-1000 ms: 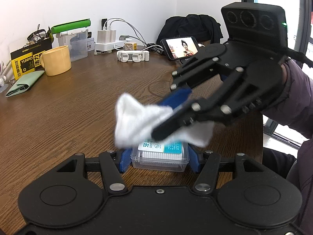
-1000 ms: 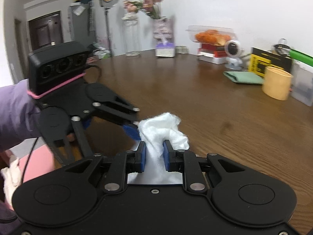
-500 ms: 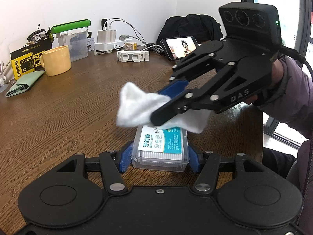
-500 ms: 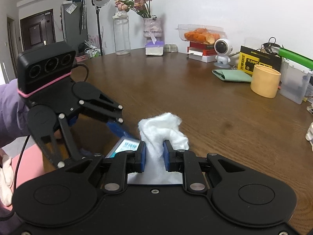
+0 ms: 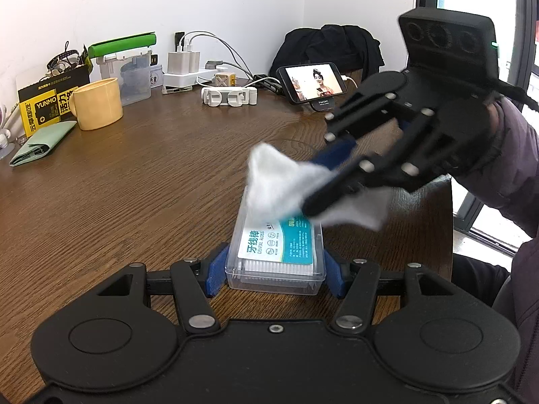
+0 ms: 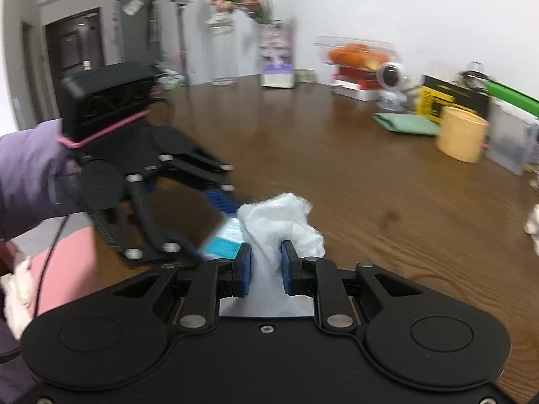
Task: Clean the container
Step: 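Rub the tissue along the box end with the right gripper, then sweep the tissue over the box label with the right gripper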
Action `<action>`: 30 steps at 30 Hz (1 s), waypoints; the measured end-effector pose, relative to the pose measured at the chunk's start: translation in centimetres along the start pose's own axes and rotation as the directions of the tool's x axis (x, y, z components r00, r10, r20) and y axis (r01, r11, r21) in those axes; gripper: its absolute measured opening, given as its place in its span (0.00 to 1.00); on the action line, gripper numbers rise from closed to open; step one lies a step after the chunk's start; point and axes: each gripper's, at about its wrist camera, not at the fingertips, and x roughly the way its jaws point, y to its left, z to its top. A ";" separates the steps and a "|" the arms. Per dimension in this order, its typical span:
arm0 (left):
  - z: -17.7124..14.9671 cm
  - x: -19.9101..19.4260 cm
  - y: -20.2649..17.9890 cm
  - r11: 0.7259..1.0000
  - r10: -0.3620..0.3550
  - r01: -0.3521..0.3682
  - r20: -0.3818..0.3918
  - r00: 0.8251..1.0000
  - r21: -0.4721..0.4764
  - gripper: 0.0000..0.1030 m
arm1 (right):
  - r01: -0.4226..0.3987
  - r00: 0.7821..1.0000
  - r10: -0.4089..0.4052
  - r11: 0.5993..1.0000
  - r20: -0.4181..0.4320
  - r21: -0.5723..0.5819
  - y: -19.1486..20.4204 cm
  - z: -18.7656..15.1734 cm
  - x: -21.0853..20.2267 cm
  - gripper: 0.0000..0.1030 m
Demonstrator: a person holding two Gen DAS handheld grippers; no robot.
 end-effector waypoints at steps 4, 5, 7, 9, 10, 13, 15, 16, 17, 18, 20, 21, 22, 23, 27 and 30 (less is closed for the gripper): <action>0.0 0.0 0.1 1.000 -0.001 0.001 0.000 1.000 -0.001 0.55 | 0.021 1.000 -0.021 1.000 0.006 0.010 -0.7 0.7 1.1 0.19; 0.0 0.0 0.1 1.000 -0.001 0.001 0.000 1.000 -0.001 0.55 | 0.017 1.000 -0.017 1.000 0.010 0.007 -0.5 0.8 1.4 0.19; 0.0 0.0 0.1 1.000 -0.001 0.001 0.000 1.000 0.000 0.55 | -0.015 1.000 0.015 1.000 0.015 0.000 0.0 1.1 1.9 0.19; 0.0 0.0 0.1 1.000 0.000 0.000 0.000 1.000 0.000 0.55 | -0.079 0.997 0.079 0.997 0.022 -0.019 0.8 1.1 2.2 0.19; 0.0 0.0 0.2 1.000 0.000 0.000 0.000 1.000 0.001 0.55 | -0.100 0.995 0.100 0.995 0.021 -0.025 1.2 1.0 2.2 0.19; 0.0 0.0 0.2 1.000 0.000 0.000 0.000 1.000 0.001 0.55 | -0.139 0.990 0.140 0.989 0.011 -0.045 1.9 0.8 2.0 0.19; 0.0 0.0 0.2 1.000 0.000 0.000 0.000 1.000 0.001 0.55 | -0.110 0.994 0.110 0.993 -0.001 -0.048 1.7 0.5 1.3 0.19; 0.0 0.0 0.2 1.000 0.000 0.000 0.000 1.000 0.001 0.55 | -0.096 0.995 0.096 0.994 -0.008 -0.049 1.5 0.4 0.9 0.19; 0.0 0.0 0.1 1.000 0.000 0.000 0.000 1.000 0.001 0.55 | -0.074 0.997 0.074 0.996 -0.009 -0.046 1.3 0.2 0.6 0.19; 0.0 0.0 0.1 1.000 0.000 0.000 0.000 1.000 0.001 0.55 | -0.052 0.999 0.052 0.998 -0.007 -0.030 0.8 0.1 0.3 0.19; 0.0 0.0 0.2 1.000 0.000 0.000 0.000 1.000 0.001 0.55 | -0.008 1.000 0.008 1.000 -0.003 0.001 -0.3 0.0 0.1 0.19; 0.0 0.0 0.2 1.000 0.000 0.000 0.000 1.000 0.001 0.55 | 0.013 1.000 -0.013 1.000 -0.002 0.014 -0.8 0.1 0.1 0.19; 0.0 0.0 0.2 1.000 0.000 0.000 0.000 1.000 0.001 0.55 | 0.017 1.000 -0.017 1.000 0.001 0.021 -1.0 0.2 0.4 0.20; 0.0 0.0 0.2 1.000 0.000 0.000 0.000 1.000 0.001 0.55 | 0.021 1.000 -0.021 0.999 0.003 0.028 -1.3 0.3 0.7 0.20; 0.0 0.0 0.2 1.000 -0.001 0.001 0.000 1.000 -0.001 0.55 | 0.016 1.000 -0.017 1.000 0.021 0.024 -1.0 1.0 1.7 0.20; 0.0 0.0 0.2 1.000 -0.002 0.002 -0.001 1.000 0.000 0.55 | -0.055 0.998 0.055 0.998 0.022 0.005 0.3 1.2 2.3 0.20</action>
